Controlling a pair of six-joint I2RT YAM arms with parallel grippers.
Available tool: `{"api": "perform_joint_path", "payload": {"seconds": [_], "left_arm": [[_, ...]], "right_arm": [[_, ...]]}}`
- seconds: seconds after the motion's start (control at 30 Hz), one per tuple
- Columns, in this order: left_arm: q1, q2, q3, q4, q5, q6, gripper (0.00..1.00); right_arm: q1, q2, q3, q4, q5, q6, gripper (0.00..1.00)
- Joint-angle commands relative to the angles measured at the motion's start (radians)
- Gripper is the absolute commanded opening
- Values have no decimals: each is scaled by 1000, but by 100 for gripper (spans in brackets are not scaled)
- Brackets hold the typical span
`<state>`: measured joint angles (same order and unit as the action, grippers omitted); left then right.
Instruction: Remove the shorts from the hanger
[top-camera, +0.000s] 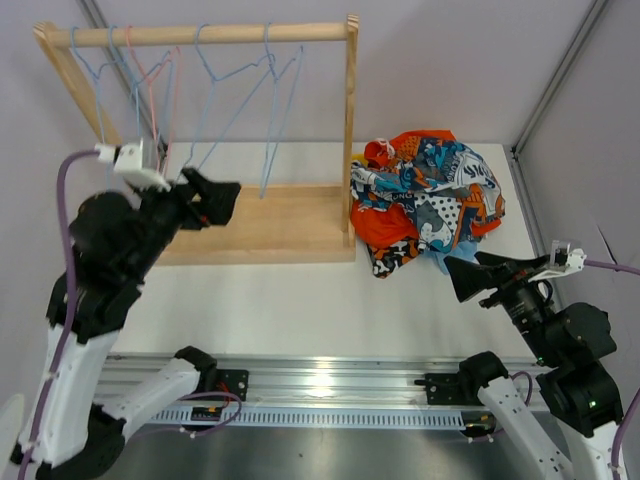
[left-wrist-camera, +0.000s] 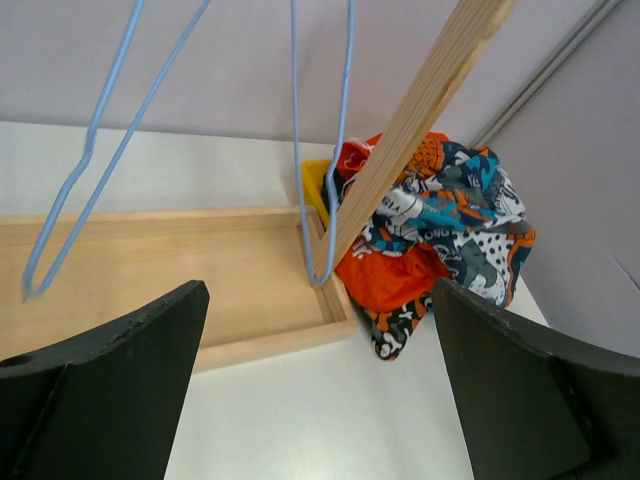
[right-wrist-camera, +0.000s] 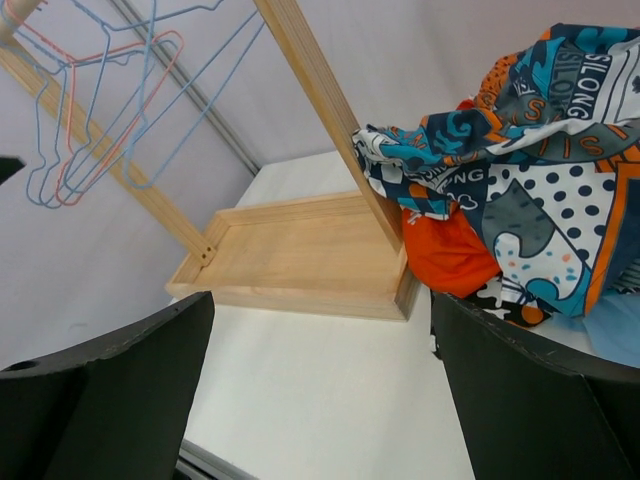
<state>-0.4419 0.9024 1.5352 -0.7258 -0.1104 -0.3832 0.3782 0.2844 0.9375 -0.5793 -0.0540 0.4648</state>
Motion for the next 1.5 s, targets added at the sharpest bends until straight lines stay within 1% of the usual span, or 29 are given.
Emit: {"api": "perform_joint_path", "payload": {"seconds": [0.0,0.03,0.1,0.13,0.17,0.23,0.27,0.33,0.37,0.47,0.5,0.53,0.57,0.67,0.87,1.0,1.07,1.3,1.47], "left_arm": [[5,-170,-211,25,-37,23,99],[5,-280,-287,25,-49,18,99],[5,-386,-361,23,-102,4,99],[5,-439,-447,20,-127,3,99],[5,-533,-472,16,-152,1,99],[5,-618,-536,2,-225,9,99],[5,-691,-550,-6,-251,12,99],[5,-762,-615,11,-308,30,99],[5,-836,-653,22,-322,35,99],[5,-948,-760,52,-356,37,99],[5,-1014,-779,52,-363,30,99],[5,-1042,-797,33,-391,20,99],[3,-1039,-808,17,-425,-17,99],[5,-1039,-831,72,-411,49,99],[5,-1037,-868,134,-399,96,99],[3,-1031,-889,216,-391,142,99],[5,-1031,-914,241,-355,161,99],[6,-1040,-931,250,-276,188,99],[6,-1040,-942,264,-265,202,99]], "right_arm": [[-1,-2,30,-74,-4,-23,99],[-1,-2,32,-86,2,-22,100],[-1,-1,35,-120,31,-22,99],[1,-1,37,-131,46,-20,99],[-1,-1,38,-155,93,-23,99],[-1,4,35,-177,131,-32,99],[-1,6,34,-201,166,-38,99],[-2,9,20,-215,200,-32,100],[-1,6,15,-211,210,-31,100],[-4,6,3,-183,207,-37,99],[-4,9,1,-179,206,-47,99],[-4,15,3,-175,206,-52,99],[-4,30,4,-165,204,-60,99],[-5,58,-9,-131,183,-80,100],[-35,101,-29,-110,95,-103,99],[-41,64,-42,-99,77,-117,100],[-41,50,-45,-99,77,-123,100],[-41,19,-52,-96,86,-127,99],[-47,7,-57,-94,86,-126,99]]}}
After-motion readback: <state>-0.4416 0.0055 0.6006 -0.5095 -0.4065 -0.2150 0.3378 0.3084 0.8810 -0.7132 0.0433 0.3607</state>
